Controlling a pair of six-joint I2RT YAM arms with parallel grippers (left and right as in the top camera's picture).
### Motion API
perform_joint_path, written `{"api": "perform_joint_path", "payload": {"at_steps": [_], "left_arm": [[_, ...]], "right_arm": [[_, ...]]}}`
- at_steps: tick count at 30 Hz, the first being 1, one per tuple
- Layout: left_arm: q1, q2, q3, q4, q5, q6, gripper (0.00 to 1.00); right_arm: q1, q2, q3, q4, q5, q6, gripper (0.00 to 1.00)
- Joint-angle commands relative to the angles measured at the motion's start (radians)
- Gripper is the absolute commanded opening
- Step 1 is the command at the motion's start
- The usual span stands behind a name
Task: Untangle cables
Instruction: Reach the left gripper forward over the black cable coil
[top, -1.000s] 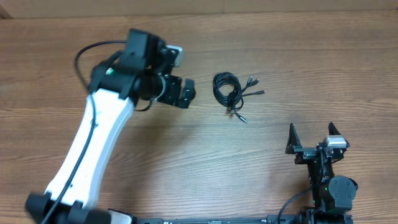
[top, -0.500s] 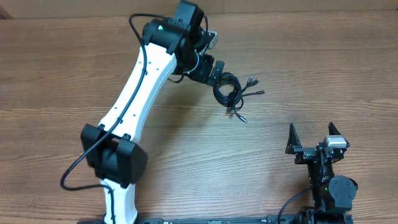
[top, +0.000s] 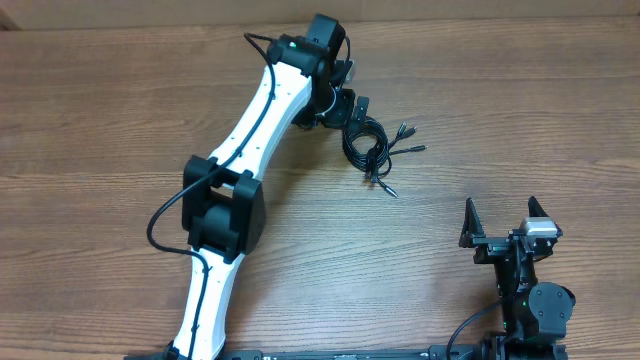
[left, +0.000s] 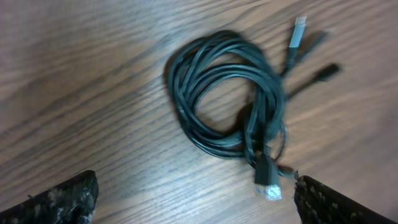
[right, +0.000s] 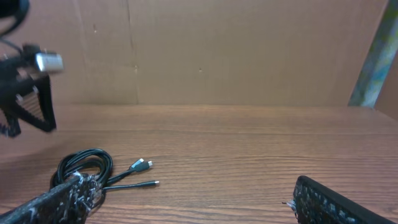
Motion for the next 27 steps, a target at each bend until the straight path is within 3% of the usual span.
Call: {"api": "perform_joint_path", "payload": {"at_steps": [1,7,23,27], "left_arm": [[-0.029,0.053,0.021,-0.002,-0.136,-0.184,1.00],[-0.091,0.088,0.021,0.076,-0.278,-0.261,1.00],[-0.098,0.119,-0.007,0.124,-0.356,-0.324,1.00],[-0.098,0.119,-0.040,0.147,-0.375,-0.325,0.96]], "right_arm": [[0.006,-0.009,-0.010,0.003,0.002,-0.002,1.00],[0.006,-0.009,-0.010,0.003,0.002,-0.002,1.00],[0.006,-0.009,-0.010,0.003,0.002,-0.002,1.00],[0.006,-0.009,-0.010,0.003,0.002,-0.002,1.00]]}}
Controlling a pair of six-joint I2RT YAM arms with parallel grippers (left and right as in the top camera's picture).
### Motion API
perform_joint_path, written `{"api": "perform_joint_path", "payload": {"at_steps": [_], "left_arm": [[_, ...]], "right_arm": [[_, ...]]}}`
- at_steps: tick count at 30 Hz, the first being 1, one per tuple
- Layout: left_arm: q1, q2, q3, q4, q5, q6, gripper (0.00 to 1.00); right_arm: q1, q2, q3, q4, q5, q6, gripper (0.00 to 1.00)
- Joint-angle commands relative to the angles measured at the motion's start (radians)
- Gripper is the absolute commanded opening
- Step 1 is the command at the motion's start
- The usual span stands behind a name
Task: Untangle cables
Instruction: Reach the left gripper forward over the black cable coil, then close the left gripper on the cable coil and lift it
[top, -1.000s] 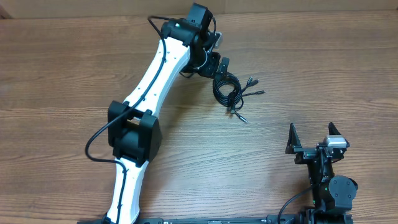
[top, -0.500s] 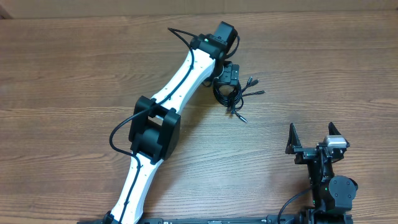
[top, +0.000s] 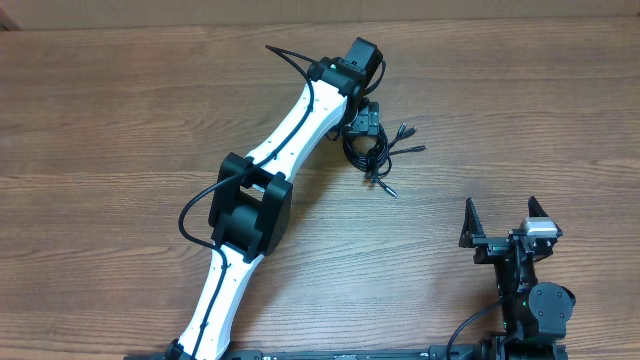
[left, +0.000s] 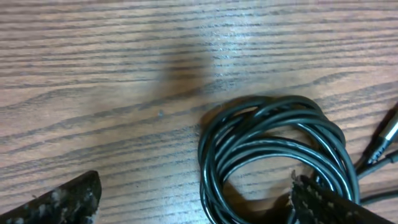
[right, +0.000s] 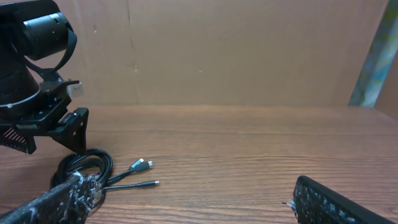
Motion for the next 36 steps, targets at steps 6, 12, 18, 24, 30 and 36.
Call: {"api": "perform_joint_path", "payload": {"at_steps": [6,12,18,24,30,36], "left_arm": [[0.005,0.021,-0.082,0.045,-0.035,-0.025,1.00],[0.005,0.021,-0.113,0.113,-0.030,-0.026,0.86],[0.003,0.021,-0.113,0.127,-0.031,-0.032,0.47],[0.002,0.021,-0.114,0.127,-0.031,-0.032,0.33],[0.002,0.021,-0.117,0.125,-0.029,-0.032,0.16],[0.002,0.021,-0.117,0.129,-0.018,-0.032,0.19]], "right_arm": [[0.006,-0.009,-0.010,0.003,0.002,-0.001,1.00],[0.006,-0.009,-0.010,0.003,0.002,-0.001,1.00],[0.006,-0.009,-0.010,0.003,0.002,-0.001,1.00],[0.006,-0.009,-0.010,0.003,0.002,-0.001,1.00],[0.006,-0.009,-0.010,0.003,0.002,-0.001,1.00],[0.006,-0.009,-0.010,0.003,0.002,-0.001,1.00]]}}
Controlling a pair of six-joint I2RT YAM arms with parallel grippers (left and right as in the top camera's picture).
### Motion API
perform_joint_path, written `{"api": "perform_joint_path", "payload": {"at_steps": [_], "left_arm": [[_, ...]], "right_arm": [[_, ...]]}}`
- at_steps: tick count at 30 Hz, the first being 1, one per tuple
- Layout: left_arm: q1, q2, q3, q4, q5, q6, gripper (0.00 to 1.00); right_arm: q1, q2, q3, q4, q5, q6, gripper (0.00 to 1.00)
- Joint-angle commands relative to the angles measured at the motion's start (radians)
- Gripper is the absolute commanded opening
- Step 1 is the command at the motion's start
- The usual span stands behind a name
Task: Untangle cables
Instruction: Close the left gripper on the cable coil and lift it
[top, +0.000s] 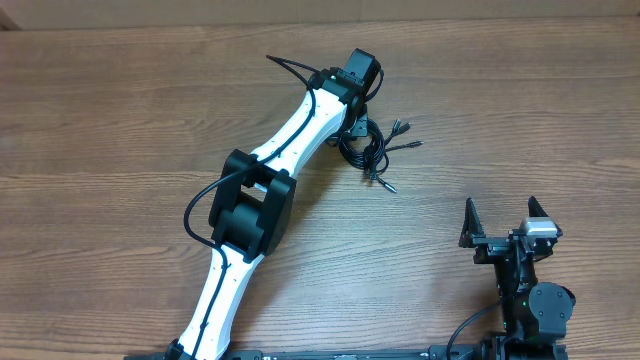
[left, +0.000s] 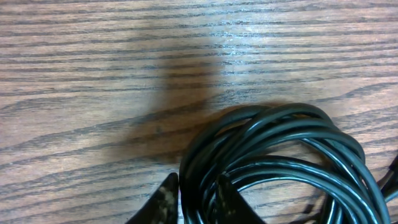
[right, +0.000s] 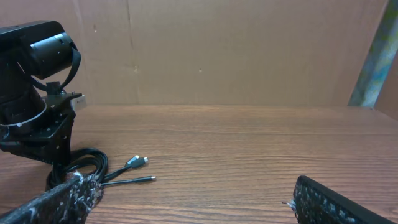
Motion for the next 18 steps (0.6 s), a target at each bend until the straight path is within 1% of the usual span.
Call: {"api": "perform_joint_path", "payload": {"at_steps": [1,4,5,10,14,16,18], "left_arm": [[0.002,0.021,-0.008,0.005,0.007,-0.006,0.17],[0.002,0.021,-0.008,0.012,0.014,-0.006,0.15],[0.001,0.021,-0.008,0.012,0.013,-0.006,0.11],[-0.005,0.021,-0.008,0.014,0.013,-0.006,0.04],[-0.006,0.021,-0.008,0.020,0.013,-0.006,0.05],[-0.007,0.022,-0.010,0.026,0.011,-0.006,0.13],[-0.008,0.022,-0.021,0.038,0.009,-0.006,0.16]], "right_arm": [[0.005,-0.009,-0.010,0.003,0.002,-0.002,1.00],[0.005,-0.009,-0.010,0.003,0.002,-0.002,1.00],[0.005,-0.009,-0.010,0.003,0.002,-0.002,1.00],[0.005,-0.009,-0.010,0.003,0.002,-0.002,1.00],[0.005,-0.009,-0.010,0.003,0.002,-0.002,1.00],[0.005,-0.009,-0.010,0.003,0.002,-0.002,1.00],[0.005,-0.009,-0.010,0.003,0.002,-0.002,1.00]]}}
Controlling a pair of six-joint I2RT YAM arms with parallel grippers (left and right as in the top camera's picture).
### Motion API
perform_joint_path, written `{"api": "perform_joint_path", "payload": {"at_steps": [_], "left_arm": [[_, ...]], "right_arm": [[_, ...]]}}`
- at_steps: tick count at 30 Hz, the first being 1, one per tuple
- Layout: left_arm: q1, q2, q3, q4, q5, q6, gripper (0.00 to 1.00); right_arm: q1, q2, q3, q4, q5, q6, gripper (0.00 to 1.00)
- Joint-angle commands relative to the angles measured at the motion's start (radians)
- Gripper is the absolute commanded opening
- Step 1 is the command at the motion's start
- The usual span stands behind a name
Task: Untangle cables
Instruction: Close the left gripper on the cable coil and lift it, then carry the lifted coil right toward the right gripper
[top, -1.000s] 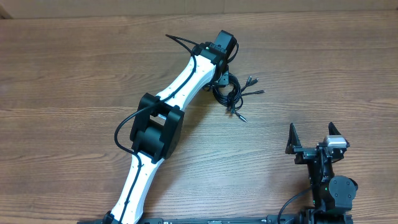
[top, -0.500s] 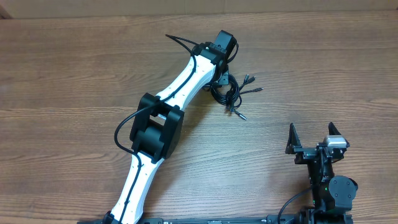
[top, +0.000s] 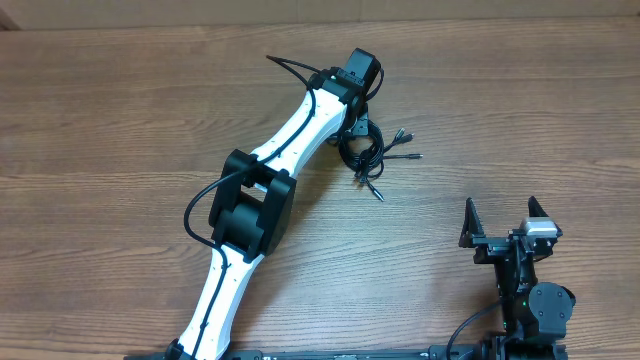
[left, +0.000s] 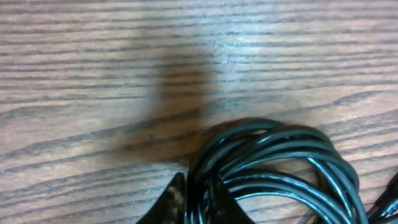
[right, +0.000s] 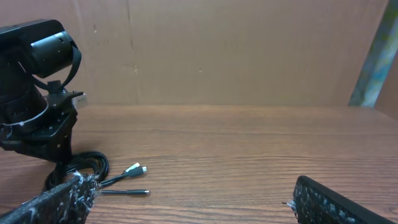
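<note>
A coil of black cables lies on the wooden table, its plug ends fanning out to the right. The left gripper is down on the coil's far-left edge. In the left wrist view the left gripper is shut on several strands of the black coil, one dark fingertip on each side. The right gripper stands open near the front right, far from the cables. In its own view the right gripper holds nothing; the coil and two plugs show far off.
The wooden table extends on all sides. A cardboard wall stands behind it. The white left arm crosses diagonally from the front left to the coil.
The left jaws have pinched tighter on the coil strands. The bundle and its plug ends have shifted slightly toward the front left. The right arm has not moved.
The left gripper first hung open above the coil, slightly to its left. It then sat lower, open, straddling the coil's far edge. Later its jaws had come in around the strands, and now they grip the bundle, which has slid a little. The right gripper stayed parked open.
</note>
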Motion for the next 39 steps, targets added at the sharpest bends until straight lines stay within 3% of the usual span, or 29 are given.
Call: {"api": "perform_joint_path", "payload": {"at_steps": [1,6,14,18,21,27,39], "left_arm": [[-0.008,0.022,-0.026,0.020,0.002,-0.006,0.16],[-0.008,0.022,-0.114,0.070,0.006,-0.006,0.09],[-0.008,0.022,-0.114,0.080,0.048,-0.006,0.04],[-0.005,0.016,-0.103,0.099,0.196,0.032,0.04],[-0.005,-0.006,-0.087,0.076,0.222,0.058,0.04],[-0.006,-0.223,-0.076,-0.015,0.138,0.060,0.04],[-0.006,-0.564,-0.076,-0.092,0.124,0.287,0.04]], "right_arm": [[0.005,-0.009,-0.010,0.003,0.002,-0.001,1.00],[0.005,-0.009,-0.010,0.003,0.002,-0.001,1.00],[0.005,-0.009,-0.010,0.003,0.002,-0.001,1.00],[0.005,-0.009,-0.010,0.003,0.002,-0.001,1.00],[0.005,-0.009,-0.010,0.003,0.002,-0.001,1.00],[0.005,-0.009,-0.010,0.003,0.002,-0.001,1.00],[0.005,-0.009,-0.010,0.003,0.002,-0.001,1.00]]}}
